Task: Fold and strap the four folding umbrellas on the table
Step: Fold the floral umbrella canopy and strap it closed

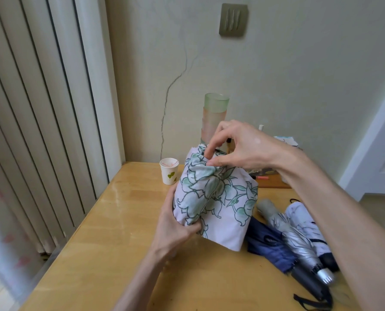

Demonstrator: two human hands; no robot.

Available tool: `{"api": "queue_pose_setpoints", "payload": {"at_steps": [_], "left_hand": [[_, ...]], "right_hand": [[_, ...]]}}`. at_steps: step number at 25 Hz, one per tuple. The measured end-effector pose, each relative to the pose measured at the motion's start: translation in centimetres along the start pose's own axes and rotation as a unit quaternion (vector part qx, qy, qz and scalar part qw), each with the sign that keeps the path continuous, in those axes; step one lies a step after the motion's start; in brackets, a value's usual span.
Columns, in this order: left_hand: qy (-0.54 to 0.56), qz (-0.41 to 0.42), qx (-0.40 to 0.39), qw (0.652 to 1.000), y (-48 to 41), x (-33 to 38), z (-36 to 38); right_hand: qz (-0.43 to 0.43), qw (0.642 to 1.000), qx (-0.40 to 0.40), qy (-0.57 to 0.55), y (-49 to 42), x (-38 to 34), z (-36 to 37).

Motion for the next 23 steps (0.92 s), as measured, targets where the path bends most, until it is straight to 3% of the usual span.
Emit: {"api": "queue_pose_setpoints", "payload": {"at_steps": [9, 15, 23], "left_hand": [[0.043, -0.044, 0.010, 0.998, -0.2, -1.3, -0.3], [0.015, -0.027, -0.024, 0.999, -0.6, -1.1, -0.4], [0.011, -0.041, -0.020, 0.999, 0.0, -0.6, -0.3]], "right_hand": [[-0.023, 0.992, -0.058, 0.111, -0.6, -1.8, -0.9], [-0.082, 0.993, 0.045, 0.066, -0.8, -2.2, 2.0], [-0.148, 0.949, 0.180, 0.210, -2.0, -2.8, 3.9]]}}
Point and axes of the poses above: each hand's wrist, its own y-axis away from the middle knuckle, its own z-axis out of the palm, x = y × z, the point moved 1 cm from there along -y, towards the middle knuckle, and after that the axes turned 3 degrees about y, right-handed, at the moved point
